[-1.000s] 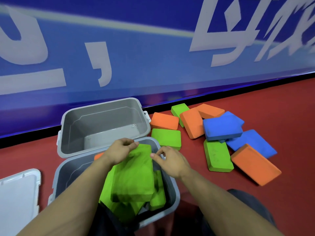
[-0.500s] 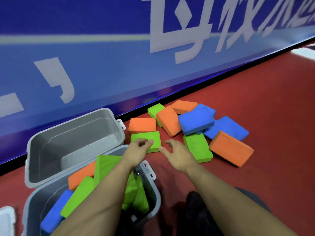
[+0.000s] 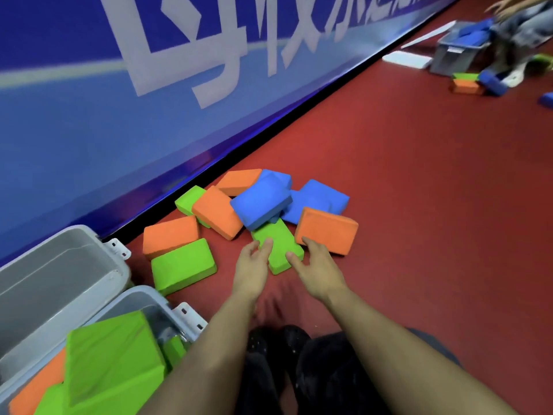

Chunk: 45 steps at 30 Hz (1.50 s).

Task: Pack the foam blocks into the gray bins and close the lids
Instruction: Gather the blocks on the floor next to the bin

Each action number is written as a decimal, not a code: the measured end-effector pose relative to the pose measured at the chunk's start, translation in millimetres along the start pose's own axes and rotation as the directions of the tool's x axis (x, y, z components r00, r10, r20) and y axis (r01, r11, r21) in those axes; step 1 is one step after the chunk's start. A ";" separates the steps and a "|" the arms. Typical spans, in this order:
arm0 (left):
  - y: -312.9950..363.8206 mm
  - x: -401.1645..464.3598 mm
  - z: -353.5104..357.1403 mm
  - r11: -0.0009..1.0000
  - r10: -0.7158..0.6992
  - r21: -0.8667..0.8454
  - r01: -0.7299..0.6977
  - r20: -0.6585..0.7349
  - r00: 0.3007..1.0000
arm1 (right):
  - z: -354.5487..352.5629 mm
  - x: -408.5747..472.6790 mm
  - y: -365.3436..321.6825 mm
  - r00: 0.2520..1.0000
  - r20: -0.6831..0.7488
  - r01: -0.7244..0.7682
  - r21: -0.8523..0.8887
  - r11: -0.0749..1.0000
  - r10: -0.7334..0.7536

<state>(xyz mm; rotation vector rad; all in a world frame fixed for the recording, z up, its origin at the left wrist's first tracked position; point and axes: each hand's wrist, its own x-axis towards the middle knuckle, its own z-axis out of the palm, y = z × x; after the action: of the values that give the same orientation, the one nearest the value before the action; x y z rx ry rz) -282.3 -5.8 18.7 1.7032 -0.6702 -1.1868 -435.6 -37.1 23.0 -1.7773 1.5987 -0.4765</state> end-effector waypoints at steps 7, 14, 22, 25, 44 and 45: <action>-15.0 35.8 13.8 0.993 -0.043 0.109 0.040 0.027 0.999 | 3.9 34.3 28.9 0.999 0.018 -0.033 -0.013 0.999 0.033; -25.7 52.7 25.0 0.989 -0.073 0.133 0.071 0.010 0.997 | 3.9 54.5 40.1 0.998 0.020 -0.054 0.022 0.998 0.054; -34.5 114.7 43.1 0.960 -0.066 0.273 0.061 0.011 0.998 | -11.0 121.3 79.6 0.998 0.068 0.027 -0.252 0.967 -0.011; -53.3 158.1 57.8 0.946 -0.088 0.318 0.067 0.052 0.995 | -0.7 162.3 103.7 0.996 0.087 0.016 -0.298 0.954 0.010; -259.6 325.9 100.3 0.908 -0.407 0.105 0.405 0.003 0.913 | 83.1 332.5 226.3 0.988 -0.011 0.125 -0.510 0.851 -0.152; -254.0 322.6 101.5 0.913 -0.407 0.040 0.406 0.020 0.913 | 84.8 333.5 225.2 0.984 -0.034 0.134 -0.492 0.860 -0.173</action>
<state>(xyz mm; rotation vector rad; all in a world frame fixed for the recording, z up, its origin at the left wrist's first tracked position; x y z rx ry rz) -268.7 -201.7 -355.9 1.9180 -0.3586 -1.4946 -481.4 -340.5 -250.9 -2.3017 1.7471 -0.2207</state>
